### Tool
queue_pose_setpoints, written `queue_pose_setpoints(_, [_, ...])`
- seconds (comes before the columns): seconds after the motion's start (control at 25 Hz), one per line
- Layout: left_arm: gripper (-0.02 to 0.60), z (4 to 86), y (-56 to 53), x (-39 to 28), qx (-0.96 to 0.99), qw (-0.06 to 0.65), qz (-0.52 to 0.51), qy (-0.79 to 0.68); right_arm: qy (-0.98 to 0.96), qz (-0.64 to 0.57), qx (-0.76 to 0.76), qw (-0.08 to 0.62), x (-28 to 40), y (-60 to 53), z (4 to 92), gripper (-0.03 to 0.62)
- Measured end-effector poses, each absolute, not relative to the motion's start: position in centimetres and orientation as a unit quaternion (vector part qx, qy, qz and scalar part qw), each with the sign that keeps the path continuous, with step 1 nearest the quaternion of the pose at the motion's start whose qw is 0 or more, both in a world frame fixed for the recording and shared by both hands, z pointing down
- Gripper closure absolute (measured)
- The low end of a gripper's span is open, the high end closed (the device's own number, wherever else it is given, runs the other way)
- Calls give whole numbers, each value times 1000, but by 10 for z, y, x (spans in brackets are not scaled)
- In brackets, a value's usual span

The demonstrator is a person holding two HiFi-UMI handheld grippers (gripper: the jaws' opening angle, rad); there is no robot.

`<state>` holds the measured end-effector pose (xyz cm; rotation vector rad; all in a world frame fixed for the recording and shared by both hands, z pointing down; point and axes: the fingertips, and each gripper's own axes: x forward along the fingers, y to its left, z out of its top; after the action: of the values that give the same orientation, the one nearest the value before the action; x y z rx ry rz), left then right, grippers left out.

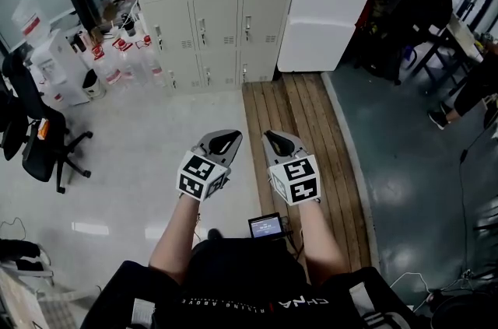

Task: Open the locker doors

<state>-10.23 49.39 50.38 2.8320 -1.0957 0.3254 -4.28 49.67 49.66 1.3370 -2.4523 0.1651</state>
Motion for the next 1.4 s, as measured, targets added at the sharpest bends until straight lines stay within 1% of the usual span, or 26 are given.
queue_pose_setpoints(0.4, [561, 506, 478, -76, 917, 54, 106, -381, -866, 65, 469, 160, -6, 481, 498, 551])
queue_pose_setpoints(0.52, [561, 501, 473, -69, 910, 52, 90, -401, -868, 66, 465, 160, 8, 478, 500, 551])
queue_pose_setpoints(0.68, [561, 497, 471, -70, 896, 49, 63, -437, -870, 83, 461, 155, 22, 471, 513, 551])
queue_pose_setpoints(0.84, [561, 513, 459, -80, 886, 59, 76, -454, -868, 103, 461, 155, 24, 460, 529, 552])
queue_pose_setpoints(1.04, [561, 520, 410, -108, 859, 62, 40, -507, -863, 96, 467, 167, 22, 424, 539, 551])
queue_pose_setpoints(1.16, [561, 534, 378, -115, 865, 67, 47, -495, -852, 110, 481, 176, 18, 395, 552, 551])
queue_pose_setpoints(1.4, [561, 538, 287, -145, 881, 75, 59, -464, -839, 113, 497, 191, -19, 312, 552, 551])
